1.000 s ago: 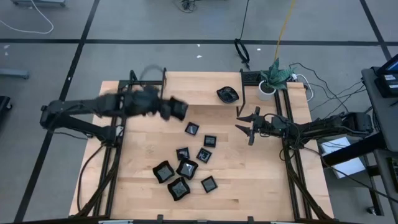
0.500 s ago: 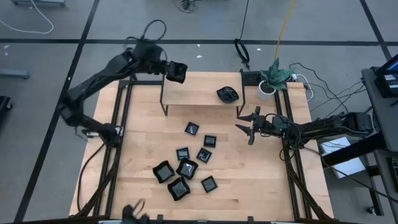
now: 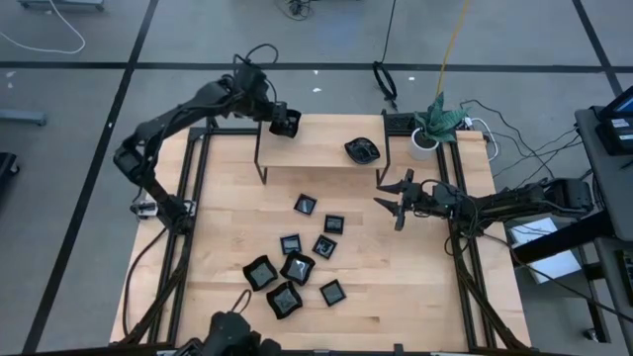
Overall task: Pick & Place Mini shaped plates
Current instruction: Put the distorted square plate on the shelf, then stack the top left distorted square plate on top of the other distorted square plate on the shelf
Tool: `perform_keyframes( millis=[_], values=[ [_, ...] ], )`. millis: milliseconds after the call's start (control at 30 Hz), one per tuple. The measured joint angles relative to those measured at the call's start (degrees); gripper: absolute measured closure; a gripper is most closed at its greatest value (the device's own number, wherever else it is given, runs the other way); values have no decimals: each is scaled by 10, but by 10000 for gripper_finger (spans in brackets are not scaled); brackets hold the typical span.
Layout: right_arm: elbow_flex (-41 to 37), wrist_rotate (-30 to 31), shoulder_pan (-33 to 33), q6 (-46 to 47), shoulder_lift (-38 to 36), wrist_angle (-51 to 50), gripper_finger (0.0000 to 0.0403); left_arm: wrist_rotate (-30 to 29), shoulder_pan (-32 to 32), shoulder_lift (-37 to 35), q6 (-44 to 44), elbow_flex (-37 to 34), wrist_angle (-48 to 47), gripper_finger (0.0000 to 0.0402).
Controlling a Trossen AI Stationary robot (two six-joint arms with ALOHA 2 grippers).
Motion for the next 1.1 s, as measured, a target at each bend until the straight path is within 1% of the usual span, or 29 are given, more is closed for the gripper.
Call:
perform_keyframes(
  millis=[67,167,433,600,767,867,933,1000,1100],
  values=[
    [0,0,0,0,0,-1,245,-1,-4,0,2,0,-8,398],
    [0,0,0,0,0,-7,245,-26,-7,0,-1,0,-28,393],
    [0,0,0,3,0,-9,245,-26,-17,0,14,0,-60,337],
    [0,0,0,6,0,-9,245,-26,-31,-6,59,0,-58,294],
    [0,0,0,6,0,-10,245,-43,-40,-54,94,1,-54,253],
    [0,0,0,5,0,-10,245,-38,-47,-102,110,1,-59,238],
    [0,0,0,5,0,-10,245,-17,-62,-139,118,1,-73,232],
    [0,0,0,5,0,-10,245,19,-87,-172,121,1,-100,229],
    [0,0,0,4,0,-10,245,63,-152,-212,135,1,-145,233]
  ],
)
